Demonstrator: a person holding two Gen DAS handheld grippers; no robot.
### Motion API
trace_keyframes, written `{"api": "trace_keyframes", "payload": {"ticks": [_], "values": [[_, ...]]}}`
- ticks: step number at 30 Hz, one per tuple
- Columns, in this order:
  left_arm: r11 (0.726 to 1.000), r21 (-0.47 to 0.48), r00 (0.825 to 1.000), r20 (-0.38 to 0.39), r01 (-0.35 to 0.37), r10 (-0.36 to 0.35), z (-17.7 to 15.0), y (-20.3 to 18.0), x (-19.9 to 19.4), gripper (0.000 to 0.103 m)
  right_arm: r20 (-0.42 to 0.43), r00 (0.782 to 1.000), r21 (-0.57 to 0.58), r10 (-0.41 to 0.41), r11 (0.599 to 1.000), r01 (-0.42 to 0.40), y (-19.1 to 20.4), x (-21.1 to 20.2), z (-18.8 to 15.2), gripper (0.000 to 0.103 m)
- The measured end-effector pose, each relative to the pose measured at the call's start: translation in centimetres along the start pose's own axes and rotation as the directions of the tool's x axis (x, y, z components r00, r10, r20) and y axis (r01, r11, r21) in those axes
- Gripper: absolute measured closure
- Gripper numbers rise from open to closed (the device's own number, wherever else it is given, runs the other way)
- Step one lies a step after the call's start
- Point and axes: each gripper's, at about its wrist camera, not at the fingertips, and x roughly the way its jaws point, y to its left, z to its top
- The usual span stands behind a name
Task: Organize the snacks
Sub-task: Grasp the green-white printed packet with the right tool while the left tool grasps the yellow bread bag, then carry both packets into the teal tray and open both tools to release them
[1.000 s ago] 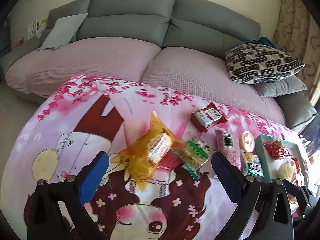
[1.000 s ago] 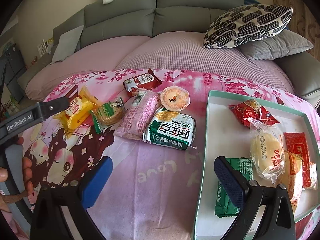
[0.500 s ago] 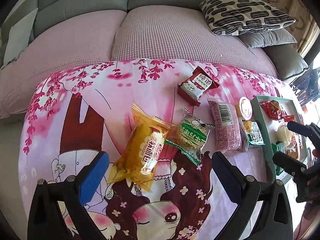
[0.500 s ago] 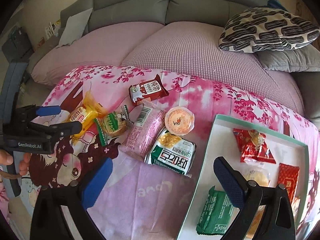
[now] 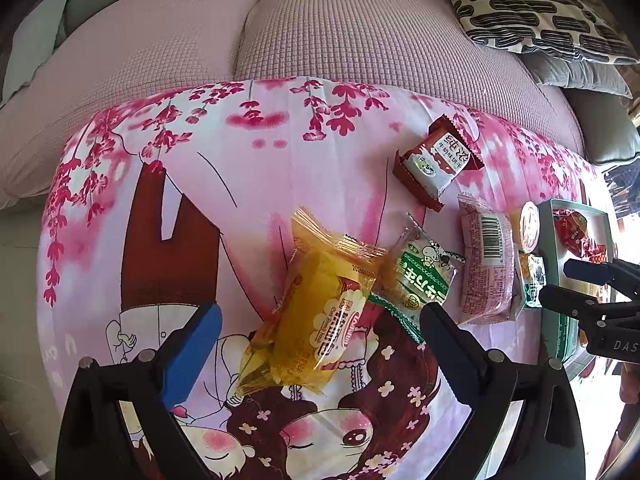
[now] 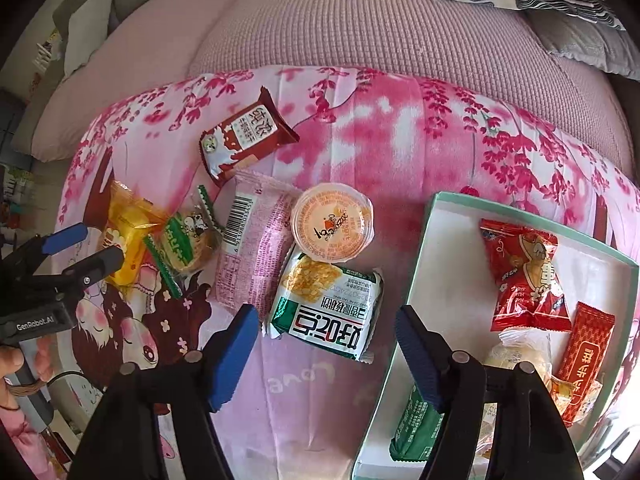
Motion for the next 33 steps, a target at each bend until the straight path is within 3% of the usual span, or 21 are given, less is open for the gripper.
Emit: {"api": "trace_keyframes", "payload": {"ticks": [5, 8, 15, 23, 27, 31, 33], "values": [[1.000, 0.004, 0.999, -0.040, -0.004, 0.004, 0.1, 0.1, 1.7, 0.016, -0.048, 0.999, 0.028, 0.013, 1.000, -0.012, -0.1, 1.8, 0.5, 0.034], [1.000, -0.002, 0.998, -0.068, 0.006, -0.006, -0.1, 0.3, 2.7, 0.032, -0.065, 0.998, 0.041, 0.014, 0.999, -0.011, -0.3, 2.8, 0.8, 0.035], [0.999, 0.032, 0.996, -0.080, -0.032, 0.035, -0.1, 0.1, 3.5, 0.055, -0.055, 0.998, 0.034, -0.012, 0.999, 0.014, -0.9, 3.3, 1.9, 0.039], [0.997, 0.055, 0.996, -0.069, -0.053, 0.057, -0.5, -1.1, 3.2, 0.063, -0.031, 0.998, 0.010, -0.055, 0.998, 0.055, 0.6, 3.3, 1.5, 0.048], [0.999, 0.013, 0.999, -0.031, -0.030, 0.031, -1.2, -0.8, 2.0, 0.063, 0.010, 1.000, 0.030, 0.017, 0.999, -0.018, 0.2, 1.7, 0.1, 0.050], [0.999, -0.048, 0.999, 0.041, 0.019, -0.017, -2.6, -0.4, 0.3, 0.063, 0.116, 0.992, 0.037, 0.055, 0.997, -0.060, -0.4, -1.2, -2.2, 0.050], [0.997, -0.075, 0.998, 0.067, 0.010, -0.005, -3.4, -0.2, -0.3, 0.063, 0.162, 0.983, 0.049, 0.085, 0.994, -0.094, -0.6, -2.4, -3.6, 0.050]]}}
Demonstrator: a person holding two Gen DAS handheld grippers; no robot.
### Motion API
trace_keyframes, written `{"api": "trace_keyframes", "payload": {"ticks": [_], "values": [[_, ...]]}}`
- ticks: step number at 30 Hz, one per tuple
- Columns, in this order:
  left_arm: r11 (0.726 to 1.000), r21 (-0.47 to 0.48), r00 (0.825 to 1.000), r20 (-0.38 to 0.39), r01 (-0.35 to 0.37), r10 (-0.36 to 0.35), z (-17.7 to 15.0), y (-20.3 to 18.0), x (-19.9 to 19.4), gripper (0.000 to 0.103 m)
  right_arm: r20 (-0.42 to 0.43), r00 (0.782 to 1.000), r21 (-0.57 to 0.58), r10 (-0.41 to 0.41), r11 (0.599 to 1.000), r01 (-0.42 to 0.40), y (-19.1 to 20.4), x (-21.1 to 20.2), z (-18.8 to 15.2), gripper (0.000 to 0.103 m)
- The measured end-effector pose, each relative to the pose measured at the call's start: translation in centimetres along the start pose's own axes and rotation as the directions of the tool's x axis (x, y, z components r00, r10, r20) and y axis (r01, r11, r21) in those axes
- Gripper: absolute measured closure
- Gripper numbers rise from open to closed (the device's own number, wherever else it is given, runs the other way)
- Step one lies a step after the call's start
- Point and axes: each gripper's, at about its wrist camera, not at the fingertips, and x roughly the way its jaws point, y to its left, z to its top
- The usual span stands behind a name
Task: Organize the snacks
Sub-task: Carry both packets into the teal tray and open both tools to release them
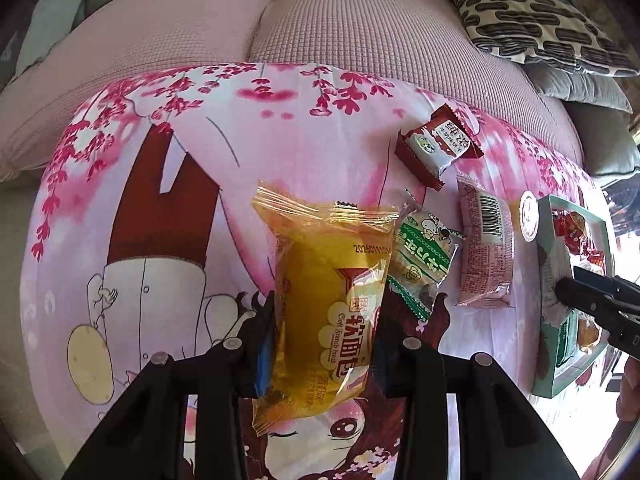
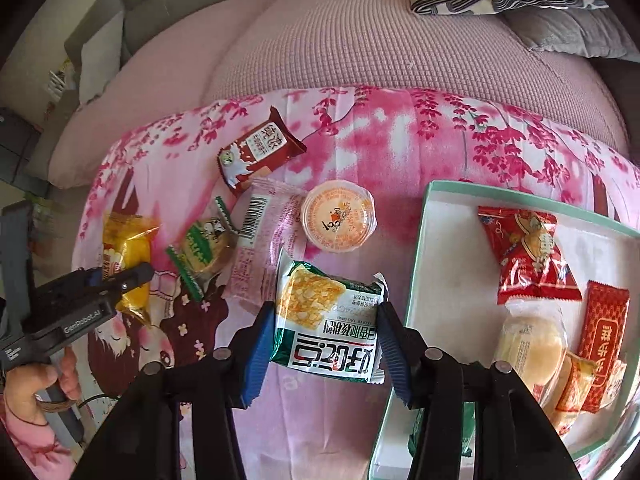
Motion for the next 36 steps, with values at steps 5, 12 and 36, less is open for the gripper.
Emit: {"api": "trace_keyframes", "payload": {"ticks": [5, 12, 36], "values": [[1.000, -0.007, 0.995, 0.099, 0.005, -0.004, -2.1, -1.2, -1.9, 0.063, 0.161, 0.987, 0.061, 0.029, 0.997, -0.039, -1.1, -3.1, -3.1, 0.050], [0.995, -0.055, 0.970, 0.234, 0.080, -0.065, -4.6, -4.1, -4.7, 0.063, 0.287, 0.958, 0.181, 0.026, 0.980, -0.081, -4.0, -5.3, -6.0, 0.050], [0.979, 0.075, 0.924, 0.323, 0.190, -0.205, -4.7, -18.9, -5.5, 0.063, 0.446, 0.895, 0.276, 0.007, 0.950, -0.145, -12.6, -10.1, -9.7, 0.050]]}}
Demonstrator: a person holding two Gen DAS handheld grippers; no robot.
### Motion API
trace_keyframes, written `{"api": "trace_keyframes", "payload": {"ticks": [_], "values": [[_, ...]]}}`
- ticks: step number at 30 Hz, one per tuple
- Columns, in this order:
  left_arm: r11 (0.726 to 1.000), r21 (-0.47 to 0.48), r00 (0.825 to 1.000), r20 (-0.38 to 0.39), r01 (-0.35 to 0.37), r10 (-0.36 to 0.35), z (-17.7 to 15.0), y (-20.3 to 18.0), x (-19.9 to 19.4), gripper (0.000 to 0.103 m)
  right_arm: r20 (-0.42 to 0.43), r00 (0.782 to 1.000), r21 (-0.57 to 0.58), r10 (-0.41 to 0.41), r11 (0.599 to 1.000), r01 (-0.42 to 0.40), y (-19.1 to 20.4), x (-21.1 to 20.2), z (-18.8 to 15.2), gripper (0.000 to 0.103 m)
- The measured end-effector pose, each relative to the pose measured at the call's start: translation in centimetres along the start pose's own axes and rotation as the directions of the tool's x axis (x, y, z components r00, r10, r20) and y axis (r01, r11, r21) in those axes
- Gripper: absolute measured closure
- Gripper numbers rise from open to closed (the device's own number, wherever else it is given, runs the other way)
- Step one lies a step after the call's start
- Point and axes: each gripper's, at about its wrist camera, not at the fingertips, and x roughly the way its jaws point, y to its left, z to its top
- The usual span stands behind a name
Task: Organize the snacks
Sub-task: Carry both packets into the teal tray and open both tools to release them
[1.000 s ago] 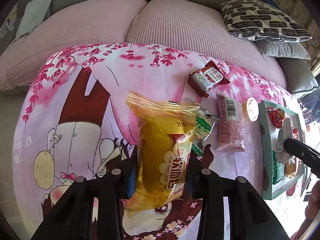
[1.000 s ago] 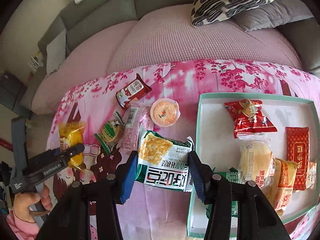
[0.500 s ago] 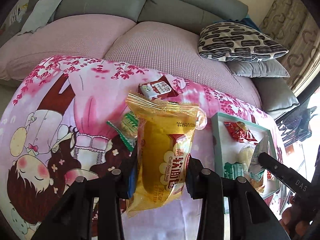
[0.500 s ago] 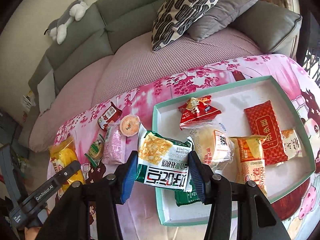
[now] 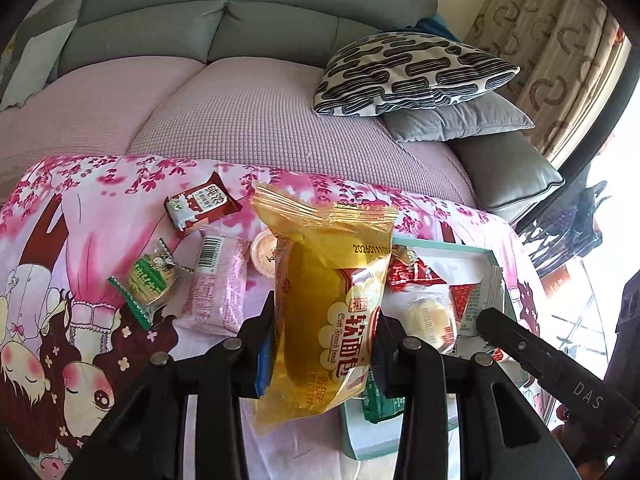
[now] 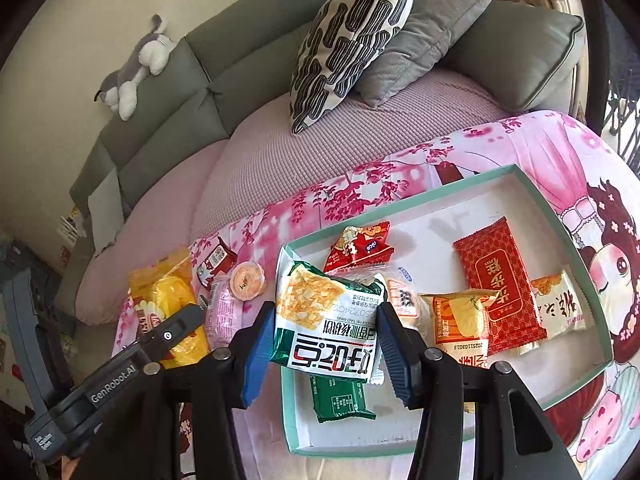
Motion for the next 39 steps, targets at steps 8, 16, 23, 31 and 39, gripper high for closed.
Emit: {"api": "trace_keyframes", "payload": {"ticks": [8, 16, 23, 31, 39], "values": [[1.000, 0.004, 1.000, 0.004, 0.029, -0.029, 0.0, -2.3, 1.7, 0.063, 0.091, 0.996, 0.067, -0.020, 0.998, 0.014, -2.2, -1.5, 0.4, 0.050], [0.999, 0.021, 0.999, -0.022, 0.026, -0.026, 0.8, -3.6, 4.7, 0.063, 0.135, 0.984, 0.100, -0.112, 0.990, 0.099, -5.5, -0.7, 2.1, 0.050], [0.999, 0.036, 0.998, -0.059, 0.026, -0.024, 1.0, -4.4, 7.4, 0.063, 0.102, 0.981, 0.077, -0.165, 0.985, 0.158, -6.4, 1.6, 3.4, 0.050], [0.999, 0.049, 0.995, -0.095, 0.011, -0.006, 0.7, -4.3, 10.0, 0.063, 0.070, 0.980, 0.040, -0.187, 0.982, 0.185, -6.4, 4.1, 3.0, 0.050], [0.998, 0.061, 0.994, -0.112, -0.005, 0.012, 0.9, -4.3, 11.0, 0.062, 0.049, 0.973, 0.008, -0.224, 0.975, 0.224, -6.1, 5.3, 2.9, 0.050]]}}
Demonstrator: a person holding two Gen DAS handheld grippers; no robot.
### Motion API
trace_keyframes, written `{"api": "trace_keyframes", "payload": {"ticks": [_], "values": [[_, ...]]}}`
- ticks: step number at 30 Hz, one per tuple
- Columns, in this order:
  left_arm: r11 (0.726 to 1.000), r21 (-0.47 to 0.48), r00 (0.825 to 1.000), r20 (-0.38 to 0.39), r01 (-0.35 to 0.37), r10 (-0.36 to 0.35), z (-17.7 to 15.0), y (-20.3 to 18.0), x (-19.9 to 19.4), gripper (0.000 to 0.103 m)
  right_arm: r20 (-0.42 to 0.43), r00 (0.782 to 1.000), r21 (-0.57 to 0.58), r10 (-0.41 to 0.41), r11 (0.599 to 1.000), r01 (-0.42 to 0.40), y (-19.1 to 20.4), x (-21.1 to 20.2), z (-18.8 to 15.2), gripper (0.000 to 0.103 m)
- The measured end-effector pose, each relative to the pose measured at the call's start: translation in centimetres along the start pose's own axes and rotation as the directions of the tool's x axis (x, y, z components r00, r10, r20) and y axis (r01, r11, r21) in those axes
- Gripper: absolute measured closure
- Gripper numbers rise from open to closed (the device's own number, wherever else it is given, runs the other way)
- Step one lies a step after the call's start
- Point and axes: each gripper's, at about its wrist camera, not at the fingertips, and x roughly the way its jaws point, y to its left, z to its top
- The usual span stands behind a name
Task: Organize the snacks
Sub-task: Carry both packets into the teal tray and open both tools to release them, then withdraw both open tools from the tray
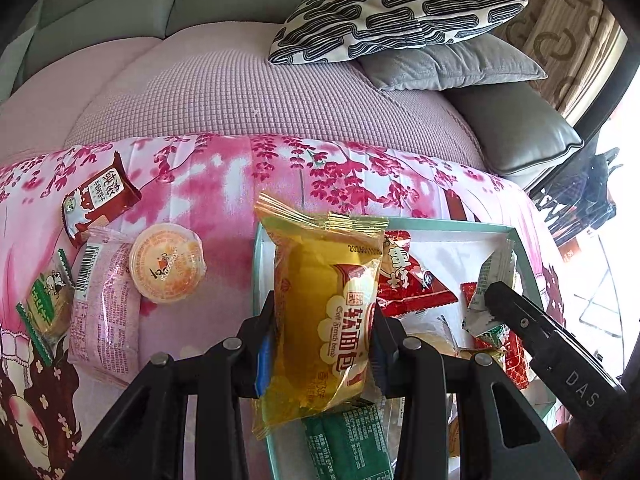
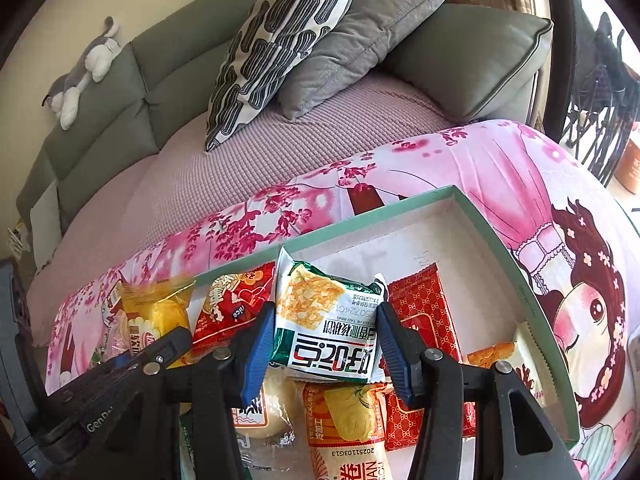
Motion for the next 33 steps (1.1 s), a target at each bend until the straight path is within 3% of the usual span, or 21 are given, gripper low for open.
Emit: {"api": "trace_keyframes", "payload": {"ticks": [12, 16, 19, 23, 24, 27, 29, 33], "values": [[0.999, -0.034, 1.000, 0.005, -0.001, 0.001, -0.5, 0.5, -1.3, 0.043, -0.025, 0.998, -0.027, -0.060, 0.998, 0.059, 0.5, 0.3, -0.2, 0.047], [0.999, -0.047, 1.000, 0.010, -0.005, 0.005, -1.3, 0.8, -2.4, 0.040, -0.016, 0.997, -0.035, -0.073, 0.997, 0.073, 0.8, -0.4, -0.5, 0.031], [0.998, -0.058, 1.000, 0.022, -0.015, 0.016, -2.1, 1.1, -3.2, 0.029, -0.013, 0.996, -0.045, -0.093, 0.995, 0.092, 1.1, -1.0, -1.1, 0.027], [0.997, -0.065, 0.998, 0.037, -0.038, 0.041, -3.5, 1.7, -4.1, 0.023, -0.008, 0.994, -0.057, -0.108, 0.993, 0.108, 1.6, -1.9, -2.0, 0.011], [0.997, -0.064, 0.998, 0.043, -0.051, 0.053, -3.8, 1.9, -4.2, 0.016, -0.008, 0.994, -0.060, -0.113, 0.992, 0.112, 1.7, -2.1, -2.3, 0.011], [0.995, -0.060, 0.994, 0.077, -0.079, 0.084, -4.8, 2.5, -5.0, 0.013, -0.001, 0.993, -0.066, -0.119, 0.991, 0.119, 2.2, -2.9, -2.9, 0.009], [0.994, -0.066, 0.991, 0.100, -0.086, 0.092, -5.4, 2.9, -5.5, 0.011, 0.013, 0.993, -0.063, -0.121, 0.991, 0.122, 2.3, -3.5, -3.4, 0.000], [0.991, -0.078, 0.985, 0.132, -0.104, 0.114, -6.4, 3.9, -6.5, 0.001, 0.047, 0.991, -0.035, -0.127, 0.991, 0.128, 2.2, -4.8, -4.5, 0.000]]}}
